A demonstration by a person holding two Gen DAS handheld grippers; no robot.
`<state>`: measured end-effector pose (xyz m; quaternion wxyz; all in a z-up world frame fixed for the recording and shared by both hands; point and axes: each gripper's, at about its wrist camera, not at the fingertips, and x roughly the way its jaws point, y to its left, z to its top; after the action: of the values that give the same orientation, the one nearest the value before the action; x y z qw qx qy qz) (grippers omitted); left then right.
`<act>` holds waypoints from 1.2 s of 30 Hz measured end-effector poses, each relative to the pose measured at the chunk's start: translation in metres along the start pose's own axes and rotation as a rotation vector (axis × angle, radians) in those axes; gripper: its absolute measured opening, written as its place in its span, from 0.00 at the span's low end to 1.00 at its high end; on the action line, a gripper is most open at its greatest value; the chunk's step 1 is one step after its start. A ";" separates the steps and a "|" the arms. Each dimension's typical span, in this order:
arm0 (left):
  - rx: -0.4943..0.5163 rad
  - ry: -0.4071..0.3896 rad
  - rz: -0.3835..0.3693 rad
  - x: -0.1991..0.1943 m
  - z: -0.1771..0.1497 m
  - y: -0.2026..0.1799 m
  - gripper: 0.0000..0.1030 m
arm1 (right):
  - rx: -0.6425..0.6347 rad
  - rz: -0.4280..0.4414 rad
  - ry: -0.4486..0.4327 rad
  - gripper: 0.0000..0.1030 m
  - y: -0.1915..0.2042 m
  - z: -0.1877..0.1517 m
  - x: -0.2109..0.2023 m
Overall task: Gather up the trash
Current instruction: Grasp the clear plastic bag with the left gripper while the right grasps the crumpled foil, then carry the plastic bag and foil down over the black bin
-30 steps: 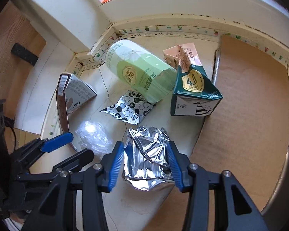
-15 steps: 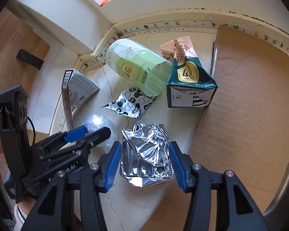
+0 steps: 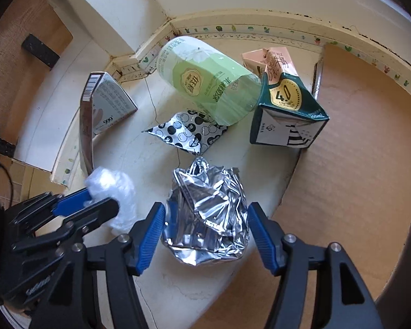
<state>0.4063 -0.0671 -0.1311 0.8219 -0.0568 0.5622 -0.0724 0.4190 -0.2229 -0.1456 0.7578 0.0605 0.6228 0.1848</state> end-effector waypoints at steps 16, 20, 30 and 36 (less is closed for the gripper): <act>0.022 -0.032 -0.041 -0.041 -0.037 0.002 0.27 | -0.020 -0.014 -0.058 0.59 0.028 -0.026 -0.018; 0.043 -0.044 -0.054 -0.053 -0.050 -0.001 0.27 | -0.023 0.008 -0.069 0.59 0.036 -0.046 -0.033; 0.058 -0.067 -0.110 -0.069 -0.102 0.001 0.26 | 0.009 0.039 -0.109 0.59 0.054 -0.107 -0.049; 0.059 -0.089 -0.142 -0.084 -0.139 0.005 0.26 | 0.026 0.040 -0.152 0.59 0.069 -0.149 -0.063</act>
<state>0.2467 -0.0481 -0.1057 0.8403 -0.0751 0.5171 -0.1443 0.2509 -0.2025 -0.0977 0.7981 0.0967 0.5646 0.1866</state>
